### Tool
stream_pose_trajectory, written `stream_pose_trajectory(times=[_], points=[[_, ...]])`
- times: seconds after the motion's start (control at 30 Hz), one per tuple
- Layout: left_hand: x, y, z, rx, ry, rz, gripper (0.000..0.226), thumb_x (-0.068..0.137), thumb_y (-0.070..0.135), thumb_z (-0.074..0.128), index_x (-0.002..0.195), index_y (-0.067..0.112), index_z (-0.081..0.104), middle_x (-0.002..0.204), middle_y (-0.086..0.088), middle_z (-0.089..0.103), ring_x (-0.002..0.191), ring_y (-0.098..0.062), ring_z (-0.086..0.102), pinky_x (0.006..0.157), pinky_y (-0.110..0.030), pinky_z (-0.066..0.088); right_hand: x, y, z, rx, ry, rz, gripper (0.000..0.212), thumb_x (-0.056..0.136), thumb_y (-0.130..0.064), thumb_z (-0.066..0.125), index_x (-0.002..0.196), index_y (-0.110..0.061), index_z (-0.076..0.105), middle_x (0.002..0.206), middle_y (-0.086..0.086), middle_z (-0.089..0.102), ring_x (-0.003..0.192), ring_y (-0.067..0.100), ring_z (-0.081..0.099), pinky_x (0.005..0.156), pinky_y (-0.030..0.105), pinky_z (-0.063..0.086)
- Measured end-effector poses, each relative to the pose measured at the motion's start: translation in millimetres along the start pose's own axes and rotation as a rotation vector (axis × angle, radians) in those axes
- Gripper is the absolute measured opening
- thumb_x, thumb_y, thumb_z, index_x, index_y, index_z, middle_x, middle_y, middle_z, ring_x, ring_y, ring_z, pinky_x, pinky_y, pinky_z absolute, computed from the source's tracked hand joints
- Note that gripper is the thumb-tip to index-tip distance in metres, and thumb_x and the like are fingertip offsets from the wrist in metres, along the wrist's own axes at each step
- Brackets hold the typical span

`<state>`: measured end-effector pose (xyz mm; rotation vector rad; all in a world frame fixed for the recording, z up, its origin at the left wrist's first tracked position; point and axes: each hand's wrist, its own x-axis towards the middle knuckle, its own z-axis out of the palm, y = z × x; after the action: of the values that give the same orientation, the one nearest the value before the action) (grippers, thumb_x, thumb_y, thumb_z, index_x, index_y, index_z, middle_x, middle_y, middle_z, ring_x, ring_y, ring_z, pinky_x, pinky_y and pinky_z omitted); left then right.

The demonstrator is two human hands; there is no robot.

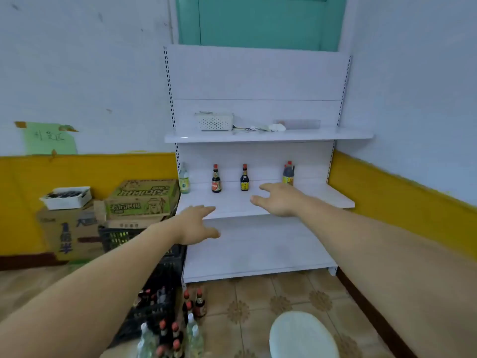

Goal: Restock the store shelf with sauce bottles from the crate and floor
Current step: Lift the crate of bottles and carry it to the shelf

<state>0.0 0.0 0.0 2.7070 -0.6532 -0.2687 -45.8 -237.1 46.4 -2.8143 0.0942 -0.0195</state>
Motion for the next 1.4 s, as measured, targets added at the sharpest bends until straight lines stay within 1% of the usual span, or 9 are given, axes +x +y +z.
stream_pose_trajectory(times=[0.07,0.17,0.33,0.5,0.63,0.73,0.93,1.07,1.4], points=[[-0.7,-6.4,9.7,0.002,-0.015,-0.023,0.085,0.087,0.054,0.058,0.153,0.029,0.011,0.161,0.000,0.008,0.148,-0.022,0.003,0.119,-0.045,0.013,4.4,4.4,14.0,-0.028,-0.047,-0.005,0.076,0.092,-0.067,0.038,0.153,-0.025,0.024,0.160,0.007,0.020,0.145,0.027,0.024,0.117,0.040,0.024],[-9.8,-25.2,29.3,-0.032,-0.055,-0.085,0.086,0.086,0.053,0.059,0.153,0.026,0.013,0.161,0.000,0.009,0.148,-0.023,0.003,0.120,-0.044,0.012,12.2,2.8,40.9,-0.057,-0.116,-0.012,0.076,0.092,-0.067,0.038,0.153,-0.024,0.023,0.160,0.007,0.021,0.144,0.029,0.026,0.115,0.041,0.026],[-33.8,-74.6,43.2,-0.073,-0.079,-0.191,0.084,0.087,0.052,0.059,0.153,0.028,0.012,0.161,-0.003,0.006,0.148,-0.026,0.000,0.119,-0.046,0.014,24.9,-36.9,76.4,-0.045,-0.169,-0.064,0.078,0.091,-0.068,0.038,0.153,-0.023,0.022,0.160,0.006,0.022,0.144,0.029,0.025,0.115,0.043,0.027],[-56.6,-147.5,45.4,-0.114,-0.078,-0.263,0.086,0.086,0.055,0.059,0.153,0.029,0.012,0.161,-0.001,0.008,0.148,-0.026,0.000,0.119,-0.048,0.015,38.6,-104.3,112.6,-0.064,-0.223,-0.131,0.077,0.093,-0.066,0.036,0.154,-0.021,0.019,0.160,0.008,0.019,0.145,0.031,0.024,0.116,0.045,0.026],[-81.7,-216.3,32.7,-0.066,-0.087,-0.321,0.084,0.087,0.055,0.057,0.153,0.031,0.011,0.161,-0.002,0.007,0.148,-0.027,-0.001,0.119,-0.048,0.012,55.2,-169.8,146.5,-0.092,-0.283,-0.173,0.078,0.095,-0.064,0.034,0.155,-0.019,0.015,0.161,0.009,0.016,0.145,0.030,0.023,0.114,0.042,0.026],[-101.5,-274.3,20.4,-0.044,-0.100,-0.360,0.084,0.087,0.056,0.056,0.153,0.031,0.010,0.161,-0.002,0.006,0.148,-0.028,-0.001,0.119,-0.047,0.012,70.2,-224.3,179.5,-0.080,-0.318,-0.181,0.077,0.095,-0.065,0.034,0.156,-0.022,0.014,0.162,0.006,0.014,0.145,0.029,0.023,0.113,0.040,0.026],[-125.5,-381.5,4.5,-0.048,-0.146,-0.433,0.087,0.084,0.061,0.055,0.152,0.032,0.011,0.161,-0.002,0.008,0.148,-0.026,0.005,0.118,-0.045,0.017,107.2,-305.4,249.9,-0.051,-0.385,-0.158,0.080,0.090,-0.071,0.035,0.154,-0.027,0.016,0.163,0.002,0.014,0.146,0.029,0.023,0.115,0.047,0.027],[-119.3,-427.9,0.7,-0.078,-0.158,-0.445,0.085,0.085,0.059,0.055,0.153,0.029,0.011,0.161,0.000,0.008,0.148,-0.025,0.007,0.118,-0.041,0.018,137.0,-332.6,279.2,-0.055,-0.432,-0.150,0.081,0.090,-0.071,0.035,0.154,-0.026,0.017,0.162,0.003,0.016,0.145,0.029,0.026,0.114,0.047,0.030],[-18.6,-523.9,7.4,-0.152,-0.233,-0.492,0.085,0.085,0.058,0.055,0.153,0.031,0.010,0.161,0.000,0.004,0.148,-0.025,0.002,0.119,-0.046,0.014,267.9,-355.6,344.4,-0.020,-0.469,-0.102,0.077,0.092,-0.068,0.036,0.154,-0.026,0.020,0.161,0.006,0.019,0.144,0.030,0.027,0.113,0.045,0.030]])
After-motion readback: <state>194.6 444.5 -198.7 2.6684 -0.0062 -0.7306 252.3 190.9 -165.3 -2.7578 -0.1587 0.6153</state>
